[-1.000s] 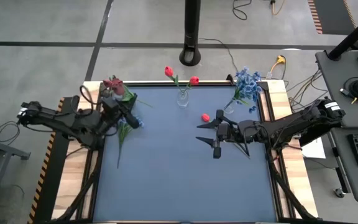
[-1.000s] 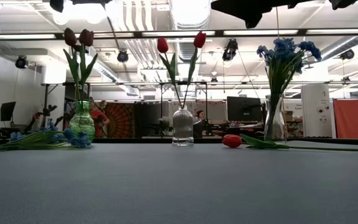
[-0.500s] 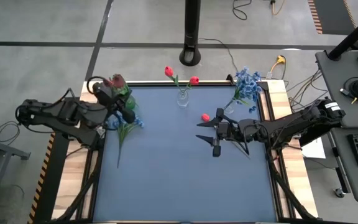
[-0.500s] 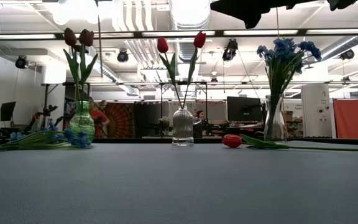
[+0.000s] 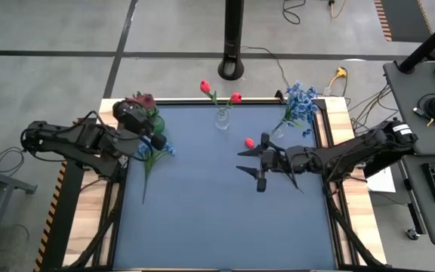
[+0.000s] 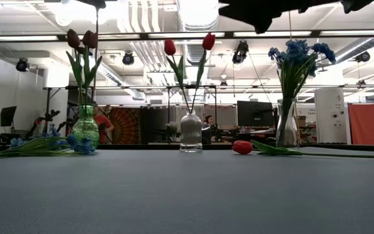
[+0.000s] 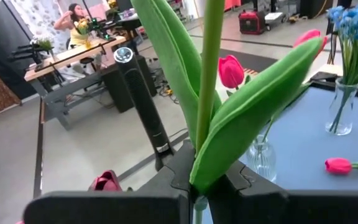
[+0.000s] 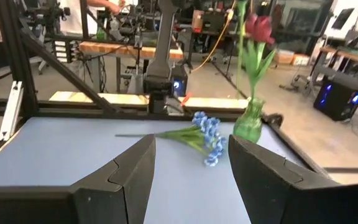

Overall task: Sort flowers into vase by color
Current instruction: Put the dark red flower into the green vase

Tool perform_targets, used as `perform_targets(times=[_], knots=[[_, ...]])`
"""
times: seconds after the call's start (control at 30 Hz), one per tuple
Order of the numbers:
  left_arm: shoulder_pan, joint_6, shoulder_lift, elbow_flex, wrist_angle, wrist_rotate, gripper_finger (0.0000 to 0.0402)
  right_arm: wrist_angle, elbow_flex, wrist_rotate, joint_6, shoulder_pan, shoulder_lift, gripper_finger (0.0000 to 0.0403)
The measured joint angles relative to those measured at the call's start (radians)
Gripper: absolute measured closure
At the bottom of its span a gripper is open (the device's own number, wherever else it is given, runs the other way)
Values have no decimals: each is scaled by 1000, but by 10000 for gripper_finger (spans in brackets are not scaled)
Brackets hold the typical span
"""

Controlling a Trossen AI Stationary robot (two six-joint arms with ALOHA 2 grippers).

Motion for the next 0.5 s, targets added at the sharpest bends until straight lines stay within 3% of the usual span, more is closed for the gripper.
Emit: perform_targets(times=[0.17,0.3,0.5], knots=[[2,9,18,0,-3,12,394,5,0,-2,32,0,74,207],[14,-8,40,0,0,100,394,34,0,6,30,0,125,207],[49,-10,96,0,1,129,394,73,0,7,5,0,138,207]])
